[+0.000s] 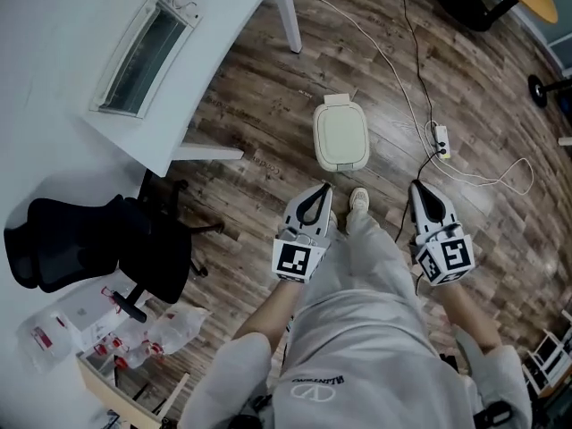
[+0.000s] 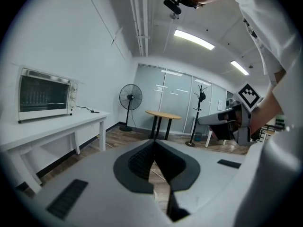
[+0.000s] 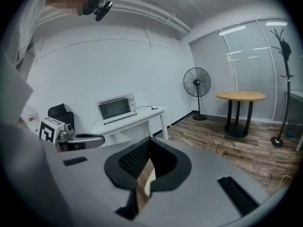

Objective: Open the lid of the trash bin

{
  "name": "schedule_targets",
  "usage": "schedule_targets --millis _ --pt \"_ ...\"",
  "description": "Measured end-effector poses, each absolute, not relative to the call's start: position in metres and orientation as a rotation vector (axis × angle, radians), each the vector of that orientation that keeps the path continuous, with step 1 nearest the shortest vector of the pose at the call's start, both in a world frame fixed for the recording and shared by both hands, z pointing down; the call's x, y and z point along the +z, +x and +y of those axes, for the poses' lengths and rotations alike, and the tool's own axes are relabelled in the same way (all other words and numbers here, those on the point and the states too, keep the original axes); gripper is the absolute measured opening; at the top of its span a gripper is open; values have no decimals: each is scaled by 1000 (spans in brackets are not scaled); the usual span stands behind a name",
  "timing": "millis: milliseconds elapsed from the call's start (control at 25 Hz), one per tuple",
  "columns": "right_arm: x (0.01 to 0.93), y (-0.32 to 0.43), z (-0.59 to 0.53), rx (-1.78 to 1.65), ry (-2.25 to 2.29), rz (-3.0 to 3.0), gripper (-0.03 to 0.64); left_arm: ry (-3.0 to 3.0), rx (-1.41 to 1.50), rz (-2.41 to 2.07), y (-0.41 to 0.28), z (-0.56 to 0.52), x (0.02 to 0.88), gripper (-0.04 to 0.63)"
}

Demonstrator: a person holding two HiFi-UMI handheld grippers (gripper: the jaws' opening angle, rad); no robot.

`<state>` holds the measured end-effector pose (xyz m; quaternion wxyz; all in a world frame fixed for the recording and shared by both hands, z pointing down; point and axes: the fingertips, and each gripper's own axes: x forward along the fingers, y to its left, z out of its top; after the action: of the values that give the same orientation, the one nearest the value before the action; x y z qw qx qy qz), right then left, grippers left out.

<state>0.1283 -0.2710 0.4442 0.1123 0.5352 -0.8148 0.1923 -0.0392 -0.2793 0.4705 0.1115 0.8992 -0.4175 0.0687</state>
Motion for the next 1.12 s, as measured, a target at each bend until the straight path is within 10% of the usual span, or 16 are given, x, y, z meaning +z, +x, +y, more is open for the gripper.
schedule_targets --millis 1120 --pt "868 71 -313 1100 1224 -2183 17 2240 646 -1123 31 -313 897 0"
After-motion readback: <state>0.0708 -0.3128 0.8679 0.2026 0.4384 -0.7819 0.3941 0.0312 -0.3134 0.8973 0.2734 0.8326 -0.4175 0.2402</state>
